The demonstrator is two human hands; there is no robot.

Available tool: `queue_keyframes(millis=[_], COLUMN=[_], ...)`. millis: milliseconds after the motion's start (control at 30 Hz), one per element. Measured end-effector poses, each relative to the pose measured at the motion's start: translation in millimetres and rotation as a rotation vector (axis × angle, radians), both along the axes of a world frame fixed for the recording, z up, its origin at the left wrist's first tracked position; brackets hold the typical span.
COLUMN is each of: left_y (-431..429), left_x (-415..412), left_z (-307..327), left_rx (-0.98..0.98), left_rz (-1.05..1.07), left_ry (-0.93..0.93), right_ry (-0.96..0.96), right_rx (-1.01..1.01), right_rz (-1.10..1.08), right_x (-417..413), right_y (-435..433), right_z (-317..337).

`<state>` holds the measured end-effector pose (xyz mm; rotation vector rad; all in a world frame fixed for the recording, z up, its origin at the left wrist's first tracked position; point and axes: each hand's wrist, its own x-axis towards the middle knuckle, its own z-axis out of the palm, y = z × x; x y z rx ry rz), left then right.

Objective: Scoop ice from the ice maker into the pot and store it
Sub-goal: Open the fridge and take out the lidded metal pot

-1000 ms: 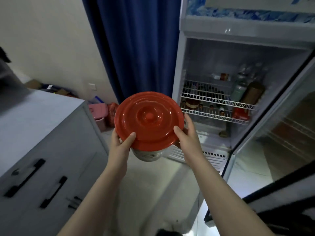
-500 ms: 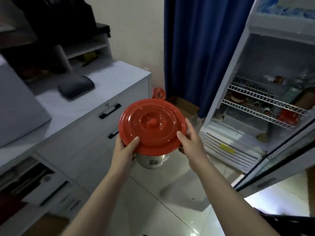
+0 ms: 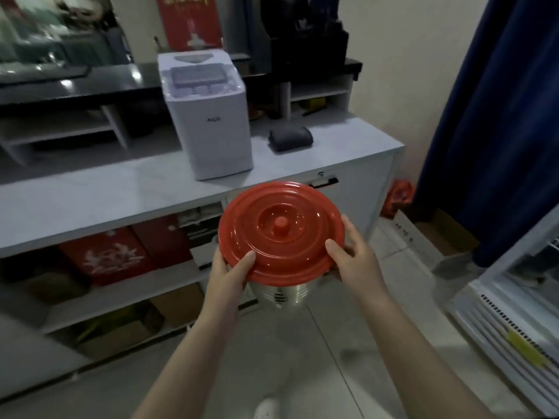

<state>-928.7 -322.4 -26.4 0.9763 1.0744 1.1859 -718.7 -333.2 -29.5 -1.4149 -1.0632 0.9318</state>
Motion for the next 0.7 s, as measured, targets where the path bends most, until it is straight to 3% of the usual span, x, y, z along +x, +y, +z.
queue_keyframes(millis=[367,700], left_y=[-12.7,63.9], left_x=[-154.4,-295.8], left_z=[36.0,53.1], left_rx=[0.065,0.124], left_rz=[0.278,0.284], left_ry=[0.000,0.051], right_ry=[0.034,0.007], right_rx=[0.037,0.114], right_rz=[0.277,0.324], right_x=[-156.6,-301.8], right_y=[34.4,106.2], right_z=[34.1,58.6])
